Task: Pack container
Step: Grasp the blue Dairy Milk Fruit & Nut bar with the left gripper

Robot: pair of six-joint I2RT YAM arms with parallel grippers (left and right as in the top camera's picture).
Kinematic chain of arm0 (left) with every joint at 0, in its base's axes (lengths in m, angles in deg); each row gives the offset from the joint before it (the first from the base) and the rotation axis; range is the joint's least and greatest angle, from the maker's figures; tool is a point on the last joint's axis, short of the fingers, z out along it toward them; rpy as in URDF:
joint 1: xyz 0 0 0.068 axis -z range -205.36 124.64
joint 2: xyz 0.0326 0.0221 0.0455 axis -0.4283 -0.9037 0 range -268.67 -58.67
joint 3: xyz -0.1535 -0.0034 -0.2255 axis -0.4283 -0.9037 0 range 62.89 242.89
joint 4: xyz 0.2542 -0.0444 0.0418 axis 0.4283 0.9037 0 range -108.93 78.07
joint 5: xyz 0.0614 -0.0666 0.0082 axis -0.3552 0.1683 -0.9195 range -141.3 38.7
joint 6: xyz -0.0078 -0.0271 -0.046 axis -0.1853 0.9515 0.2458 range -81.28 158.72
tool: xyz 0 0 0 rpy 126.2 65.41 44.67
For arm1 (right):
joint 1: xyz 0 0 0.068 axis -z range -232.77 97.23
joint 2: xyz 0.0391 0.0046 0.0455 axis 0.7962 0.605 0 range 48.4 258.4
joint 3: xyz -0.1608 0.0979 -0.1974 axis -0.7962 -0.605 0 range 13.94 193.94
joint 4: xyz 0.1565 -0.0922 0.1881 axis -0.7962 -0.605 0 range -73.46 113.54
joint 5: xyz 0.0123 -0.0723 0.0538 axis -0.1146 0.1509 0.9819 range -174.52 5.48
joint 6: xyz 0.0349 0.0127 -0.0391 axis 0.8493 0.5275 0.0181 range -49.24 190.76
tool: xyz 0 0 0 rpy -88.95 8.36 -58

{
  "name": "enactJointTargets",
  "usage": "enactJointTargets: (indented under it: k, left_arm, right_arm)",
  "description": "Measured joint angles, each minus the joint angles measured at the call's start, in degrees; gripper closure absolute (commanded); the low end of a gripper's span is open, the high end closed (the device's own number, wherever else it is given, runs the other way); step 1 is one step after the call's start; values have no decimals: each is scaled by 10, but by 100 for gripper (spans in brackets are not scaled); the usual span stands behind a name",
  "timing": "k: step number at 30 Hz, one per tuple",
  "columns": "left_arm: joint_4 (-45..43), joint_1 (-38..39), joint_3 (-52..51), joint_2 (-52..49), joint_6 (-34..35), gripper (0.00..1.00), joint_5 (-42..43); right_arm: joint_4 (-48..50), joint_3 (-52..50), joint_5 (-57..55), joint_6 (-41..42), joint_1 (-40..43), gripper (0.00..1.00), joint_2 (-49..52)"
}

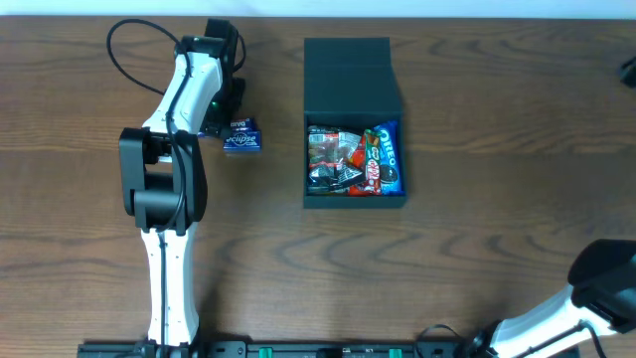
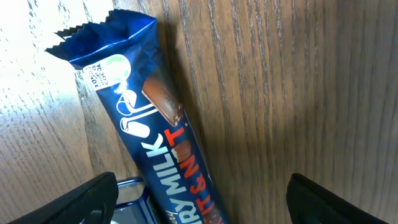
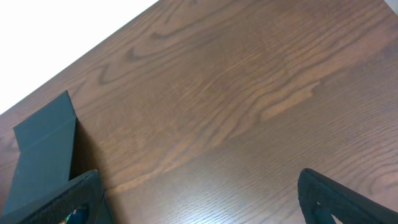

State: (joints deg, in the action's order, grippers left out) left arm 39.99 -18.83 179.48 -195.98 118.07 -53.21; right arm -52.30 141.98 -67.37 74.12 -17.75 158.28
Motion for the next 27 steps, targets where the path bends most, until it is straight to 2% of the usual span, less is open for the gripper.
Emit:
enactJointTargets:
  k: [5, 25, 27]
  left_arm:
    - [0, 0, 0, 0, 2, 17, -1]
    - [-9, 0, -34, -1, 1, 18, -4]
    - [-9, 0, -35, -1, 2, 22, -4]
  right_arm:
    - [0, 0, 0, 0, 0, 1, 0]
    - [0, 0, 0, 0, 0, 1, 0]
    - [0, 0, 0, 0, 0, 1, 0]
